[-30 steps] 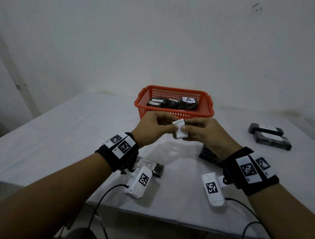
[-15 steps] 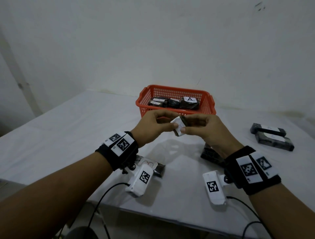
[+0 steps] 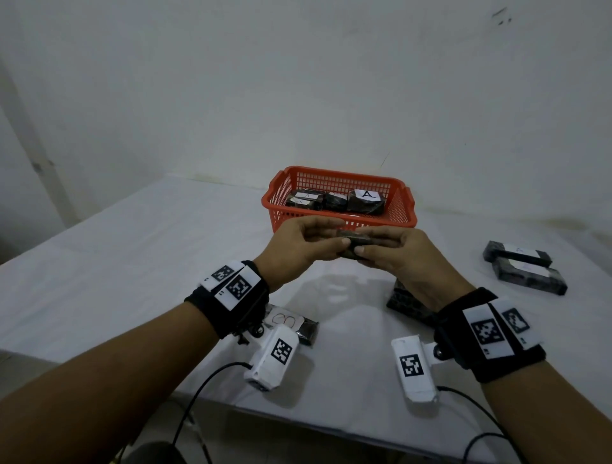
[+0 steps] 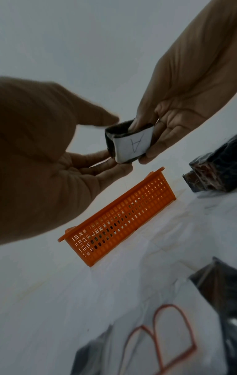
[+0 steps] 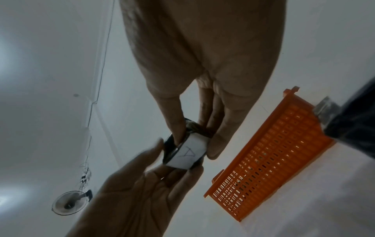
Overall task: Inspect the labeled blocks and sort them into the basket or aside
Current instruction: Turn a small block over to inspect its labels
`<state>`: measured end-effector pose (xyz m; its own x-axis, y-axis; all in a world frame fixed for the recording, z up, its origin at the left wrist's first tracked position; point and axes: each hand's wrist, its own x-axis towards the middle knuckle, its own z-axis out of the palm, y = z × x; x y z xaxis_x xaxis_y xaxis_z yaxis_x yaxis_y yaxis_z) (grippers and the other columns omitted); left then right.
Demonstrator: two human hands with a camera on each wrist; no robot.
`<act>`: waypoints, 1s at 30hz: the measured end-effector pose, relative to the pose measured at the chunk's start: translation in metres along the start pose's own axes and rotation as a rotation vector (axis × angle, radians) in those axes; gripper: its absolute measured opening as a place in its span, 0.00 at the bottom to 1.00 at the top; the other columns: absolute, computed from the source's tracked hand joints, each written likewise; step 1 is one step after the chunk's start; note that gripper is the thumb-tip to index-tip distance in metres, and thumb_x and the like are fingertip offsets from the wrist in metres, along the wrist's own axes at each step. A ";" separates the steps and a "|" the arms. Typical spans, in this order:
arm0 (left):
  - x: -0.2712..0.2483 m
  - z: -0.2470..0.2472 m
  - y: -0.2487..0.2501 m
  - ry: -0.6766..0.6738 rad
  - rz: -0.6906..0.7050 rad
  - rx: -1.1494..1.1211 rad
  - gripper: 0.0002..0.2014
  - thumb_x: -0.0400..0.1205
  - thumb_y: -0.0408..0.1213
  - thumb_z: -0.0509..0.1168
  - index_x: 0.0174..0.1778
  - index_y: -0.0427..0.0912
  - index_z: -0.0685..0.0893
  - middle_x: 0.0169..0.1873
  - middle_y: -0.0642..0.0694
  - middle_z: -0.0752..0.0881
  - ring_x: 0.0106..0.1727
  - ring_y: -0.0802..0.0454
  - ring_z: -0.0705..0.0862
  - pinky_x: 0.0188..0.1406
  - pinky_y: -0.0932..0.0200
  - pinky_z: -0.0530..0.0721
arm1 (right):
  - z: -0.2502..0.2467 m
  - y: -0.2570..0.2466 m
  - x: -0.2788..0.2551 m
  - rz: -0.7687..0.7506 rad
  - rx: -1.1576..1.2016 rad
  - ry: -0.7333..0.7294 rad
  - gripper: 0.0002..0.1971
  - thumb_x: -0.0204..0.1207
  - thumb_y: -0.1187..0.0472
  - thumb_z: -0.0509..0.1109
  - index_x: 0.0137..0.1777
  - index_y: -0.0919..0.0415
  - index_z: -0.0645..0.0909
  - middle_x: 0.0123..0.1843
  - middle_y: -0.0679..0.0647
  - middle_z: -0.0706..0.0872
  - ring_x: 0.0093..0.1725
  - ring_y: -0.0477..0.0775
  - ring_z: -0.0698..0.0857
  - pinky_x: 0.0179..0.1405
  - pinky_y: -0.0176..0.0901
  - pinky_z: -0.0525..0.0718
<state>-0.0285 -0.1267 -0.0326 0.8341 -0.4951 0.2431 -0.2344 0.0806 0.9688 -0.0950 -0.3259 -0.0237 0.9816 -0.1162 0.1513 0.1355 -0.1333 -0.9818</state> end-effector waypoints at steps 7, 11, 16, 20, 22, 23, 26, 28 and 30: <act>-0.001 0.000 -0.005 -0.019 -0.015 0.047 0.17 0.81 0.29 0.74 0.67 0.34 0.87 0.57 0.38 0.93 0.57 0.45 0.93 0.57 0.50 0.92 | 0.000 -0.002 -0.003 -0.018 -0.021 0.038 0.13 0.78 0.64 0.79 0.60 0.68 0.90 0.56 0.64 0.94 0.55 0.59 0.95 0.58 0.55 0.93; 0.003 0.000 -0.005 0.027 -0.013 0.056 0.15 0.82 0.26 0.73 0.65 0.35 0.88 0.55 0.39 0.93 0.55 0.45 0.94 0.55 0.52 0.92 | -0.001 -0.002 -0.004 -0.018 -0.030 0.001 0.15 0.74 0.70 0.81 0.60 0.67 0.90 0.53 0.60 0.96 0.55 0.57 0.95 0.60 0.50 0.93; 0.002 0.000 -0.005 -0.001 0.041 0.168 0.16 0.79 0.27 0.76 0.63 0.37 0.90 0.54 0.44 0.94 0.56 0.50 0.93 0.61 0.52 0.90 | -0.003 0.000 -0.002 -0.047 -0.084 0.025 0.17 0.71 0.74 0.82 0.59 0.65 0.90 0.53 0.60 0.96 0.56 0.57 0.95 0.65 0.53 0.90; 0.001 0.000 -0.007 0.040 0.129 0.182 0.18 0.76 0.26 0.79 0.61 0.37 0.89 0.55 0.45 0.93 0.59 0.51 0.91 0.65 0.48 0.89 | -0.002 -0.004 -0.004 0.030 0.039 -0.045 0.17 0.73 0.66 0.82 0.61 0.63 0.89 0.58 0.60 0.94 0.59 0.61 0.94 0.64 0.54 0.90; 0.001 0.000 -0.006 0.023 0.157 0.181 0.19 0.76 0.24 0.78 0.62 0.37 0.88 0.57 0.45 0.92 0.62 0.53 0.90 0.64 0.49 0.89 | -0.003 -0.006 -0.004 0.053 0.085 -0.070 0.14 0.77 0.64 0.78 0.62 0.65 0.89 0.58 0.62 0.94 0.57 0.63 0.94 0.60 0.55 0.92; 0.001 0.000 -0.006 0.008 0.163 0.178 0.20 0.76 0.24 0.78 0.64 0.37 0.87 0.59 0.45 0.92 0.63 0.53 0.90 0.64 0.51 0.89 | -0.003 -0.007 -0.004 0.050 0.080 -0.063 0.13 0.79 0.65 0.77 0.62 0.66 0.89 0.57 0.62 0.95 0.55 0.63 0.95 0.59 0.55 0.92; 0.000 0.000 -0.005 -0.043 0.137 0.166 0.25 0.76 0.27 0.79 0.70 0.39 0.84 0.63 0.47 0.90 0.65 0.54 0.89 0.66 0.53 0.88 | -0.005 -0.004 -0.002 0.007 0.059 -0.025 0.13 0.77 0.70 0.78 0.61 0.67 0.88 0.54 0.63 0.95 0.54 0.63 0.95 0.57 0.55 0.92; 0.000 0.001 -0.006 -0.049 0.100 0.130 0.25 0.78 0.31 0.78 0.72 0.40 0.84 0.63 0.46 0.90 0.64 0.51 0.90 0.65 0.48 0.89 | -0.006 -0.002 -0.001 -0.030 0.038 0.019 0.15 0.74 0.73 0.80 0.61 0.68 0.88 0.54 0.63 0.95 0.55 0.64 0.95 0.57 0.55 0.93; 0.000 0.002 -0.008 -0.013 0.112 0.110 0.20 0.80 0.30 0.76 0.70 0.38 0.85 0.60 0.43 0.92 0.60 0.46 0.92 0.62 0.41 0.90 | -0.006 0.001 -0.002 -0.071 -0.001 0.048 0.19 0.72 0.75 0.81 0.62 0.68 0.87 0.56 0.63 0.94 0.57 0.62 0.94 0.56 0.55 0.94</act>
<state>-0.0278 -0.1288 -0.0407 0.7933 -0.4997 0.3478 -0.3795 0.0408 0.9243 -0.0974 -0.3321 -0.0244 0.9619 -0.1540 0.2258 0.2042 -0.1442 -0.9682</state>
